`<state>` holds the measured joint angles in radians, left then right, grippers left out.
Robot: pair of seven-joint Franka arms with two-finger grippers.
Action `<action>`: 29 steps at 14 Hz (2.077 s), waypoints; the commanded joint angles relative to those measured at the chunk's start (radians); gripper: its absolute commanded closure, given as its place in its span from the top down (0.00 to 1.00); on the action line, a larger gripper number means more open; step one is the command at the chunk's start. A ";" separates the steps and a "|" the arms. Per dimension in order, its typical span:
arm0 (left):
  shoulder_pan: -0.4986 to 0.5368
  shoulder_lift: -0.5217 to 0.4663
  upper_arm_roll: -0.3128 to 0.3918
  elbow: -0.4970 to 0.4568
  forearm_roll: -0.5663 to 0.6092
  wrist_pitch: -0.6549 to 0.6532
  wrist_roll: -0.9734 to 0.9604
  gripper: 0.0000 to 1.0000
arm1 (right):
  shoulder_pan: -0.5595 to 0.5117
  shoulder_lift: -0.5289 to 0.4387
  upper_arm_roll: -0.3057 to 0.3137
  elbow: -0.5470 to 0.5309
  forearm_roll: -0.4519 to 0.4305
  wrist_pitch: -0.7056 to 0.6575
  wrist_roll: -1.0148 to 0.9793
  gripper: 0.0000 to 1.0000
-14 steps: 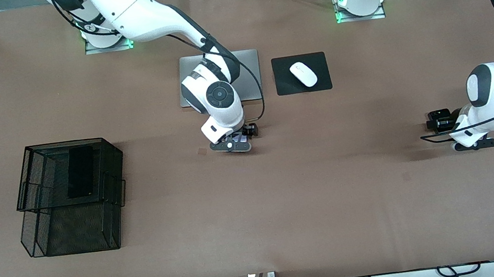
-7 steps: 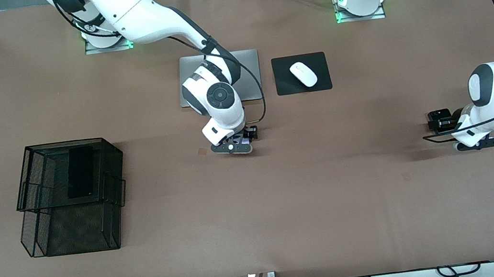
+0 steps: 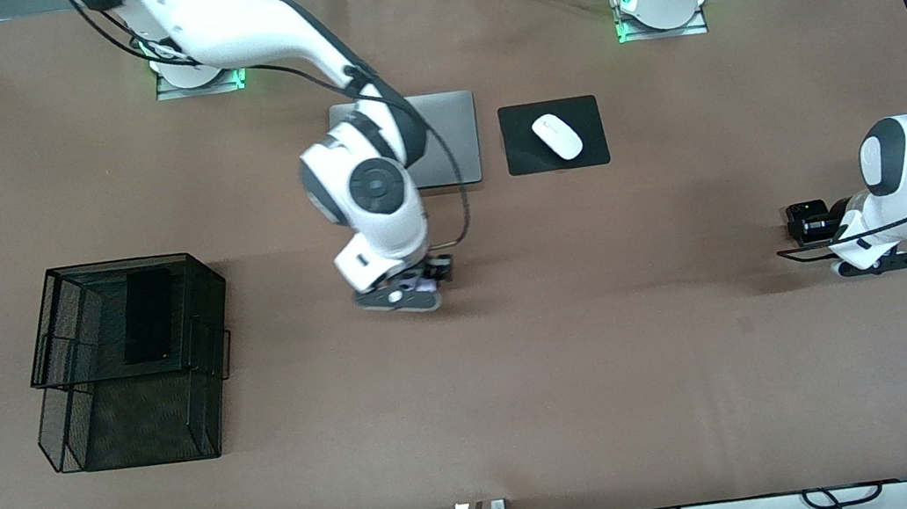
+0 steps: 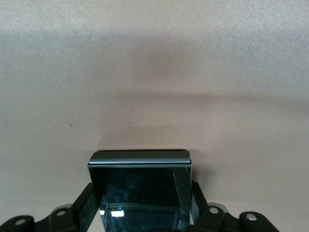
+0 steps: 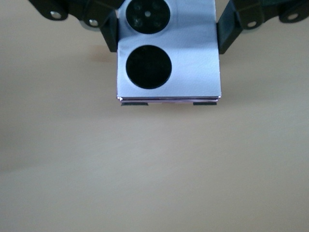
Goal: Place phones with both arms
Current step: 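Carry the white phone to the basket while the left gripper centers the flip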
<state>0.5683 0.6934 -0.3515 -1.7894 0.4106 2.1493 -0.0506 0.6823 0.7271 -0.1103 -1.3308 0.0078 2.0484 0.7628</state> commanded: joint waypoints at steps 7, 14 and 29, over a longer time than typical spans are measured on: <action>-0.016 -0.037 -0.211 0.180 -0.007 -0.301 -0.021 0.26 | -0.424 -0.181 0.014 -0.053 -0.005 -0.350 -0.609 0.20; -0.460 0.053 -0.234 0.257 -0.012 -0.296 -0.458 0.25 | -0.647 -0.173 0.014 -0.059 -0.008 -0.419 -0.821 0.22; -0.835 0.273 -0.228 0.355 -0.257 0.230 -0.663 1.00 | -0.711 -0.215 0.030 -0.157 -0.002 -0.263 -0.875 1.00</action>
<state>-0.2531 0.9654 -0.5906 -1.4672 0.1582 2.3846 -0.7487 -0.0267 0.5822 -0.1084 -1.4799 0.0052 1.7942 -0.1051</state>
